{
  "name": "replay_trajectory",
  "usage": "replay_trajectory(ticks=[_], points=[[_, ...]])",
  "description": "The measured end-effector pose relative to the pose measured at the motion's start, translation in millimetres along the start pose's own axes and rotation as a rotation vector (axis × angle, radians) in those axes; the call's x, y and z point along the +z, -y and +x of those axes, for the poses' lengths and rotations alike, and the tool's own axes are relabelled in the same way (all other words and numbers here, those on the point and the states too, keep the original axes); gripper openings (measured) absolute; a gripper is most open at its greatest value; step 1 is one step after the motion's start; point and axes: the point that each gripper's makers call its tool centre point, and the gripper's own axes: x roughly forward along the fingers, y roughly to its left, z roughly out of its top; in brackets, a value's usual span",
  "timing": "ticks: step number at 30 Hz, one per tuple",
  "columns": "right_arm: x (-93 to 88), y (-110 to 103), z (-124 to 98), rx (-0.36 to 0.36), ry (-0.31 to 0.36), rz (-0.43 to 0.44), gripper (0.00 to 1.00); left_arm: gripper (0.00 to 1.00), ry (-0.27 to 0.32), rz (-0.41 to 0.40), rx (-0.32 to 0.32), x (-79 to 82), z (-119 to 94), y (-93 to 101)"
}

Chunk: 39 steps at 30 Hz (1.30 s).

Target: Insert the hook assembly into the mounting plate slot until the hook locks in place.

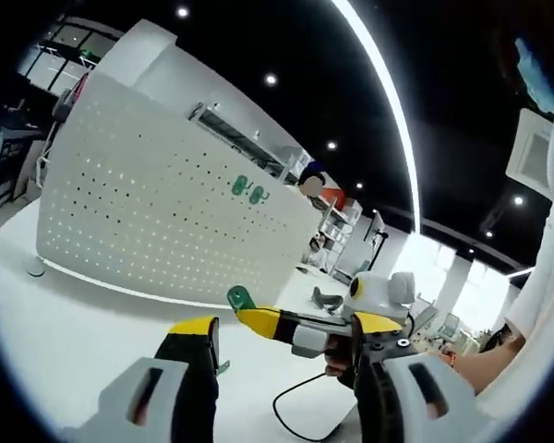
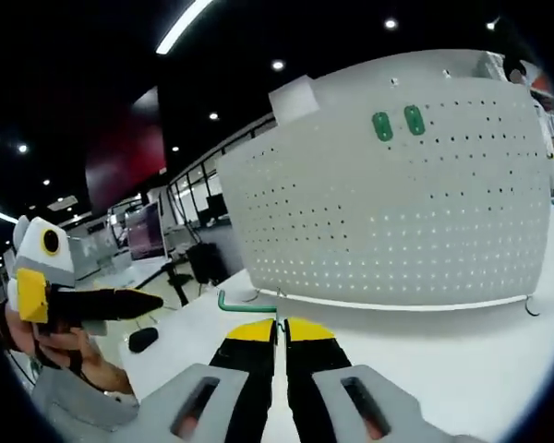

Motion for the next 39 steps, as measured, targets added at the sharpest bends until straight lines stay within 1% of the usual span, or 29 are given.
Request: replay_trajectory(ticks=[1,5,8,10,13,16,21,22,23,25,28,31,33,34,37,39], points=[[1.4,-2.4,0.0,0.008,0.009,-0.009,0.02,0.58,-0.002,-0.01,-0.003,-0.6,0.7,0.2],[4.9,-11.8,-1.3,0.037,0.026,-0.018,0.02,0.57,0.006,-0.004,-0.001,1.2,1.7,1.7],[9.4,-15.7,-2.4,0.052,0.057,-0.031,0.02,0.52,0.008,-0.011,0.01,1.2,1.4,-0.4],[10.0,-17.8,-2.5,0.062,0.062,-0.032,0.02,0.49,0.005,-0.016,0.019,0.7,0.2,-2.6],[12.8,-20.4,-3.5,0.071,0.073,-0.045,0.02,0.47,0.017,-0.029,0.031,3.5,-1.7,-5.7],[17.5,-26.4,-4.9,0.093,0.089,-0.057,0.02,0.44,0.022,-0.045,0.03,5.3,-1.5,-6.8],[21.3,-34.4,-6.6,0.125,0.1,-0.068,0.02,0.38,0.039,-0.068,0.021,9.8,0.4,-4.0],[21.6,-36.3,-7.5,0.128,0.102,-0.075,0.02,0.37,0.04,-0.071,0.02,10.3,0.7,-3.4],[21.8,-38.2,-8.3,0.131,0.1,-0.103,0.02,0.36,0.042,-0.072,0.02,10.5,1.2,-3.6],[22.3,-40.8,-9.2,0.147,0.103,-0.085,0.02,0.34,0.042,-0.076,0.023,10.3,1.6,-3.3],[24.6,-42.9,-12.0,0.154,0.114,-0.097,0.02,0.33,0.045,-0.082,0.031,10.3,1.1,-2.9],[28.3,-50.7,-15.4,0.189,0.132,-0.105,0.02,0.3,0.053,-0.089,0.034,10.9,0.3,-1.5],[27.1,-54.3,-16.3,0.199,0.124,-0.131,0.02,0.28,0.053,-0.105,0.036,10.4,0.5,-1.0],[27.1,-56.5,-17.0,0.208,0.128,-0.129,0.02,0.27,0.056,-0.112,0.035,10.5,0.6,-0.3],[27.3,-59.6,-18.5,0.213,0.134,-0.132,0.02,0.26,0.057,-0.122,0.04,10.3,0.6,0.3],[27.3,-61.9,-19.6,0.216,0.135,-0.138,0.02,0.23,0.062,-0.127,0.038,10.9,0.3,1.7]])
